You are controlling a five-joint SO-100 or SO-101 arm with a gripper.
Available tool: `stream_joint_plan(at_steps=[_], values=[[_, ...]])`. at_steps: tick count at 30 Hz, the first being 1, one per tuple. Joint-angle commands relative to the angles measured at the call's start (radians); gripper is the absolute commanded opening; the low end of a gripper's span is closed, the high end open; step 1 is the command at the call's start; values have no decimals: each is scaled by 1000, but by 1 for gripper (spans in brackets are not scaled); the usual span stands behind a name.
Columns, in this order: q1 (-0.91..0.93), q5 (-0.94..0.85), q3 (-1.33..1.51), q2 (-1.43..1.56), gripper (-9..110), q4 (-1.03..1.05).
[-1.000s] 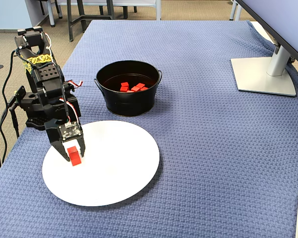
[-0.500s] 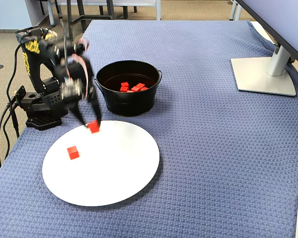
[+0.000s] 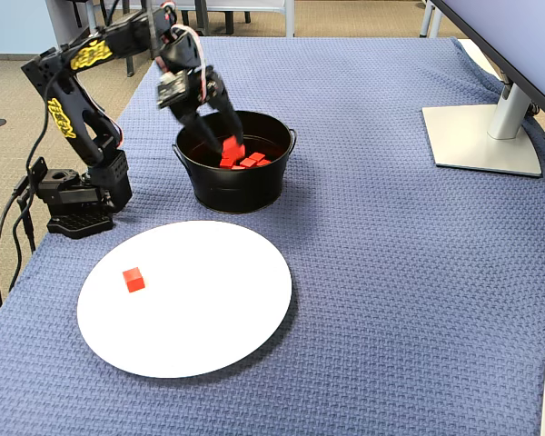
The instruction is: Pick up the red cubes from the white plate and place them in the black recipient
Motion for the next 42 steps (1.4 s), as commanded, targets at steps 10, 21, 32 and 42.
stream_joint_plan(at_steps=[10, 21, 32, 42], values=[[20, -362, -140, -28, 47, 153], [704, -1158, 308, 21, 43, -321], [894, -1465, 549, -80, 42, -580], [934, -1459, 663, -100, 40, -649]])
